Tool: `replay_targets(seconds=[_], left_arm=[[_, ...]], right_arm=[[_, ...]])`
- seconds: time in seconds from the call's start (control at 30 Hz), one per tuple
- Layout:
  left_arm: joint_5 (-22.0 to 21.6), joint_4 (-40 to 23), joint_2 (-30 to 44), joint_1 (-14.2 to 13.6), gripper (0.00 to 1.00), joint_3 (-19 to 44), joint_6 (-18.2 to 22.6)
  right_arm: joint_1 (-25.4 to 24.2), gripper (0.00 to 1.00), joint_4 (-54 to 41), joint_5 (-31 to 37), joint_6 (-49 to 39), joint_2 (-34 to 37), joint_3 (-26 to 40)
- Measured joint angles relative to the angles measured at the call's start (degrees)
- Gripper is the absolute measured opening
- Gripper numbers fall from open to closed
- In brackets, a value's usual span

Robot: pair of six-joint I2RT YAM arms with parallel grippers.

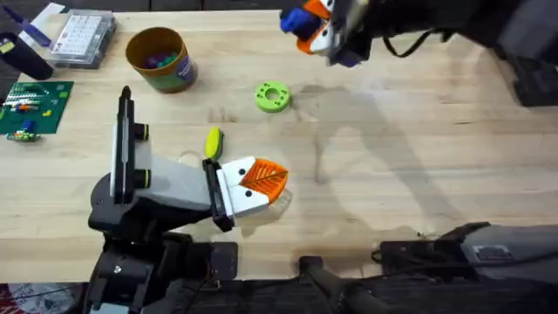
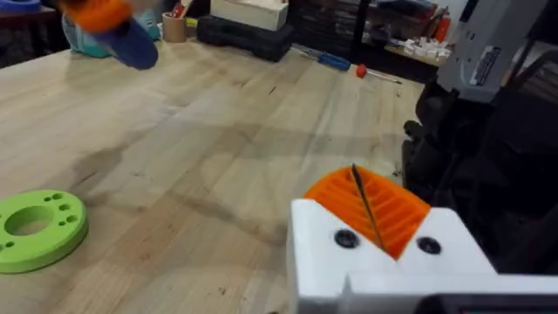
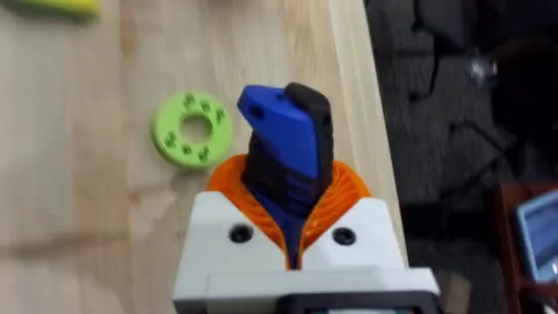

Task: Pick up the gripper from the table and insert it into the empty holder that is missing its gripper. Then pick up a screw, insert it into the mounting hole, and use the screwdriver to tighten it. Finally, clean up the table by picking up the vegetable and placing it into the bucket.

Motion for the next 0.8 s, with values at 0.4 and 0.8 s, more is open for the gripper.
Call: replay_targets(seconds=[0.4,0.8], left_arm=[[0.0,0.0,0.0,0.0,0.007,0.0,0.0],[0.0,0.0,0.0,0.0,0.007,0.0,0.0]], right_arm=[[-0.7,0.027,6.7,18.8,-13.8,15.3,0.0],[-2.5,0.027,9.5,25.2,-20.6,25.4,0.0]])
